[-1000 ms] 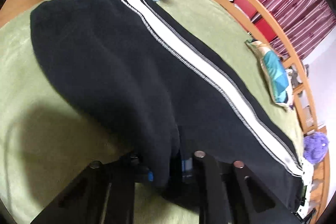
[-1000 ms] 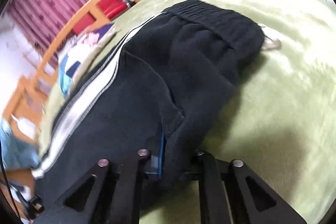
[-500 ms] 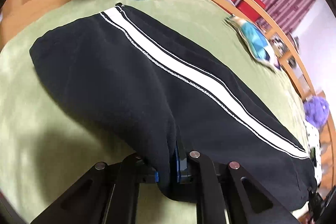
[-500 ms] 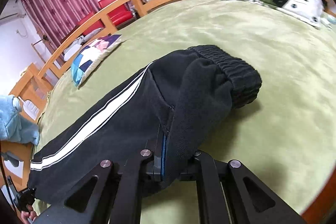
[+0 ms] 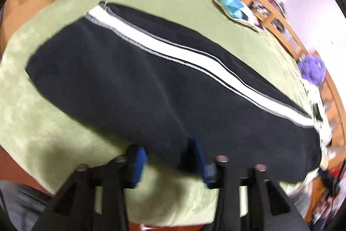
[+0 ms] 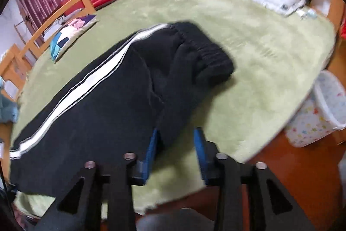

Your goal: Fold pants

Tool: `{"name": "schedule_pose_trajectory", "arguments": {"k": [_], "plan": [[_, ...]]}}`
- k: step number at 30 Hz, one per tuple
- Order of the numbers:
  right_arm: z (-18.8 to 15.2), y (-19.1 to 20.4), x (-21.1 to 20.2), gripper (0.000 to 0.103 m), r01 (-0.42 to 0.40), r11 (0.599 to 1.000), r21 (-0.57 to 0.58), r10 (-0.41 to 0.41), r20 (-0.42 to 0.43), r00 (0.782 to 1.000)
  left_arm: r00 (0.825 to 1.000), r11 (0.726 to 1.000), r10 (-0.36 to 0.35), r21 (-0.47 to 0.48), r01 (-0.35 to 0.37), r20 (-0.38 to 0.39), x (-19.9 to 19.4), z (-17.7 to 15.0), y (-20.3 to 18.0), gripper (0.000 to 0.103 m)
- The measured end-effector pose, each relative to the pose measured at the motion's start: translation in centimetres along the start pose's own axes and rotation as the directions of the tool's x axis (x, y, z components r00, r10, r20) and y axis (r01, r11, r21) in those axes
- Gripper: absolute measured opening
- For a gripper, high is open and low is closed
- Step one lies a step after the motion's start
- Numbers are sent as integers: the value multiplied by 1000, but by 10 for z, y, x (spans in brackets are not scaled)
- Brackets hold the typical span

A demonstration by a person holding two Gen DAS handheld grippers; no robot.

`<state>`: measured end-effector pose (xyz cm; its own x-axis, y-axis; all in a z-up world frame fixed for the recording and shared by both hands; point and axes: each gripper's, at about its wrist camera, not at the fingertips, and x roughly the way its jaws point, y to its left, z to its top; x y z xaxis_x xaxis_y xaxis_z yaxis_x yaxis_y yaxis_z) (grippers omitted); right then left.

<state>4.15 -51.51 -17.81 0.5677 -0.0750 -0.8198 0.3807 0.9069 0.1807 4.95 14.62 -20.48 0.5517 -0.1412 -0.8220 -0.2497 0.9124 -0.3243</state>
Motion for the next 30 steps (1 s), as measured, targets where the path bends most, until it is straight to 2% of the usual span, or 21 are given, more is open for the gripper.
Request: {"name": "schedule_pose_trajectory", "arguments": {"k": [1, 3, 7, 9, 12, 15, 18, 19, 21, 23, 24, 25, 26, 28, 29, 30], "plan": [[0, -2, -9, 52, 14, 1000, 3, -14, 31, 999, 1000, 1000, 0, 27, 0, 10, -7, -1, -1, 52], [3, -8, -20, 63, 6, 1000, 25, -8, 64, 998, 1000, 999, 1, 42, -2, 27, -17, -4, -1, 52], [6, -21, -22, 65, -26, 996, 83, 19, 81, 996, 998, 999, -49, 8, 49, 51, -28, -5, 2, 55], [7, -29, -14, 65, -59, 990, 130, 48, 90, 995, 997, 999, -51, 1, 51, 58, -24, -2, -2, 55], [16, -40, 8, 66, -121, 969, 213, 104, 92, 990, 998, 1000, -23, 3, 23, 65, -17, 4, -10, 55], [29, -51, 39, 72, -175, 940, 292, 157, 84, 984, 997, 1000, 12, 10, -13, 70, -12, 5, -17, 58], [46, -58, 79, 72, -228, 902, 366, 223, 58, 973, 997, 999, 41, 14, -42, 65, -6, 10, -27, 59], [52, -59, 90, 75, -245, 891, 383, 245, 50, 968, 997, 998, 52, 17, -53, 64, -4, 12, -31, 59], [66, -60, 113, 78, -231, 875, 426, 243, 28, 970, 995, 997, 72, 25, -74, 74, -1, 15, -38, 59], [81, -53, 120, 60, -163, 902, 400, 172, 13, 985, 993, 996, 85, 29, -88, 83, 1, 18, -43, 59], [93, -43, 111, 47, -152, 933, 326, 148, 39, 988, 992, 995, 90, 36, -94, 84, 2, 20, -46, 59], [101, -36, 96, 41, -192, 947, 257, 176, 87, 981, 992, 995, 92, 42, -96, 85, 3, 21, -47, 59], [108, -32, 68, 40, -269, 945, 184, 237, 180, 955, 992, 994, 93, 51, -98, 88, 3, 22, -49, 59], [110, -37, 27, 40, -370, 918, 147, 310, 316, 896, 991, 993, 91, 64, -97, 98, 2, 25, -52, 59], [110, -39, 17, 40, -364, 921, 137, 302, 336, 892, 991, 993, 88, 66, -95, 101, 1, 25, -52, 59], [110, -39, 18, 44, -338, 933, 124, 283, 331, 900, 991, 994, 84, 68, -91, 103, 1, 25, -52, 59]]}}
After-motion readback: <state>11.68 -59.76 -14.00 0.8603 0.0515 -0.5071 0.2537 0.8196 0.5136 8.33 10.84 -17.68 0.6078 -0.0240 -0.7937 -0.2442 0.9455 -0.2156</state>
